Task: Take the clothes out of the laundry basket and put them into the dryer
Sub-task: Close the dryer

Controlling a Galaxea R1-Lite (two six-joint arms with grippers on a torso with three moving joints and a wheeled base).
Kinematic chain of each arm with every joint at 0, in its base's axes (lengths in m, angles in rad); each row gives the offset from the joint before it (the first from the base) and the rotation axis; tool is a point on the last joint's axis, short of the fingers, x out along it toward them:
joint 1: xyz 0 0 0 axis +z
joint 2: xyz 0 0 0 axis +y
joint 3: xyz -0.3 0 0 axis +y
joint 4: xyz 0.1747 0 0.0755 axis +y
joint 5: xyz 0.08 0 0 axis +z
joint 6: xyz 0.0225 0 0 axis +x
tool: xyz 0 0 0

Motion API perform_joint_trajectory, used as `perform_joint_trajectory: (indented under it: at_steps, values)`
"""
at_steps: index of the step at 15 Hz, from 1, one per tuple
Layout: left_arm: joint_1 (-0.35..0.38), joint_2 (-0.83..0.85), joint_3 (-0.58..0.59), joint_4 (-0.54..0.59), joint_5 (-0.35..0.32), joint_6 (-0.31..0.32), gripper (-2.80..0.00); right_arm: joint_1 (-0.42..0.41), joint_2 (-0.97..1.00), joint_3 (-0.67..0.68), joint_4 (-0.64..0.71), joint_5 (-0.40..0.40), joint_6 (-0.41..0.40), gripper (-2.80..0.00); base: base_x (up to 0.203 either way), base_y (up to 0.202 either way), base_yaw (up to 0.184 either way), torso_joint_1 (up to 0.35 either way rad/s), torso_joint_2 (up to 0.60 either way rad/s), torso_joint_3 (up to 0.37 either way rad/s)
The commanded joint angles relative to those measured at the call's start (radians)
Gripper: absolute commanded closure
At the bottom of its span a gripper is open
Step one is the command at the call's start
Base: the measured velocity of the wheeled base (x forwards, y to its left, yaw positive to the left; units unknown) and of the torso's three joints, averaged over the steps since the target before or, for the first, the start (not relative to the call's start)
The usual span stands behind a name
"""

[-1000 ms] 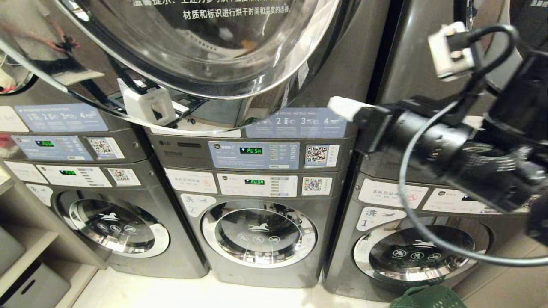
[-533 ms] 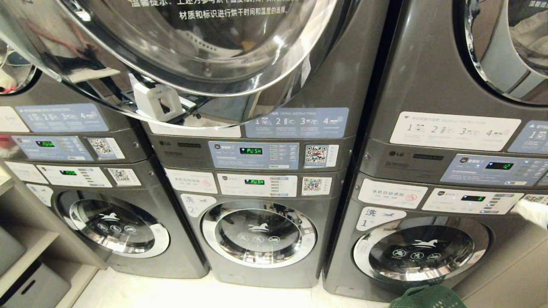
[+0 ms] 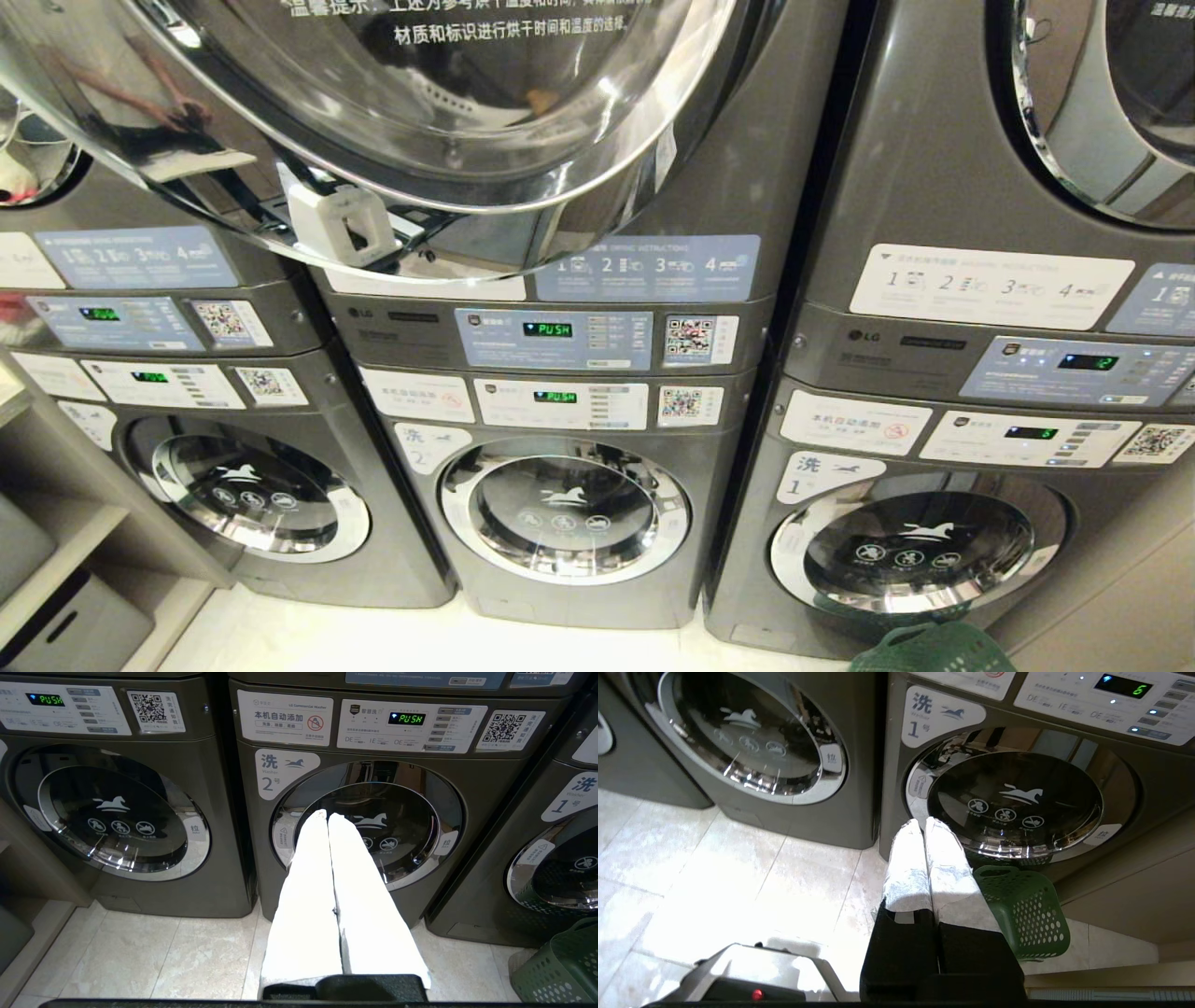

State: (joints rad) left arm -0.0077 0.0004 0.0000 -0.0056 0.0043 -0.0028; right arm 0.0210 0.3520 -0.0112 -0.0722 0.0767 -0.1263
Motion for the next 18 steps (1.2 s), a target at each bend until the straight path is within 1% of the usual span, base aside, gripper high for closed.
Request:
perform_joint_trajectory:
  at_steps: [1,2,3,4,5,6,9,10,11,12,14,15,18]
  values:
    - [0.0,-0.002,0.0,-0.001,0.0,0.0,0.0,0.049,-0.082,0.013,0.041,-0.031,-0.001,0.0,0.0,0.0,0.0,0.0,0.0,0.0]
    - [0.0,-0.002,0.0,-0.001,0.0,0.0,0.0,0.046,-0.086,0.013,0.042,-0.049,0.016,0.0,0.0,0.0,0.0,0.0,0.0,0.0]
    - [0.0,-0.002,0.0,-0.001,0.0,0.0,0.0,0.016,-0.09,0.013,0.046,-0.051,0.023,0.0,0.0,0.0,0.0,0.0,0.0,0.0]
    - [0.0,-0.002,0.0,-0.001,0.0,0.0,0.0,-0.042,-0.095,0.013,0.053,-0.049,0.027,0.0,0.0,0.0,0.0,0.0,0.0,0.0]
    - [0.0,-0.002,0.0,-0.001,0.0,0.0,0.0,-0.068,-0.106,0.013,0.068,-0.048,0.031,0.0,0.0,0.0,0.0,0.0,0.0,0.0]
    - [0.0,-0.002,0.0,-0.001,0.0,0.0,0.0,-0.059,-0.138,0.013,0.073,-0.044,0.026,0.0,0.0,0.0,0.0,0.0,0.0,0.0]
    - [0.0,-0.002,0.0,-0.002,0.0,0.0,0.0,-0.029,-0.332,0.012,0.076,-0.041,0.015,0.0,0.0,0.0,0.0,0.0,0.0,0.0]
    - [0.0,-0.002,0.0,-0.001,0.0,0.0,0.0,-0.025,-0.359,0.012,0.077,-0.053,0.031,0.0,0.0,0.0,0.0,0.0,0.0,0.0]
    - [0.0,-0.002,0.0,-0.001,0.0,0.0,0.0,-0.021,-0.354,0.013,0.077,-0.071,0.075,0.0,0.0,0.0,0.0,0.0,0.0,0.0]
    - [0.0,-0.002,0.0,-0.001,0.0,0.0,0.0,-0.019,-0.354,0.011,0.077,-0.075,0.08,0.0,0.0,0.0,0.0,0.0,0.0,0.0]
    - [0.0,-0.002,0.0,-0.001,0.0,0.0,0.0,-0.019,-0.354,0.01,0.08,-0.063,0.048,0.0,0.0,0.0,0.0,0.0,0.0,0.0]
    - [0.0,-0.002,0.0,-0.001,0.0,0.0,0.0,-0.019,-0.354,0.011,0.08,-0.05,0.02,0.0,0.0,0.0,0.0,0.0,0.0,0.0]
    - [0.0,-0.002,0.0,-0.001,0.0,0.0,0.0,-0.021,-0.354,0.011,0.078,-0.054,0.019,0.0,0.0,0.0,0.0,0.0,0.0,0.0]
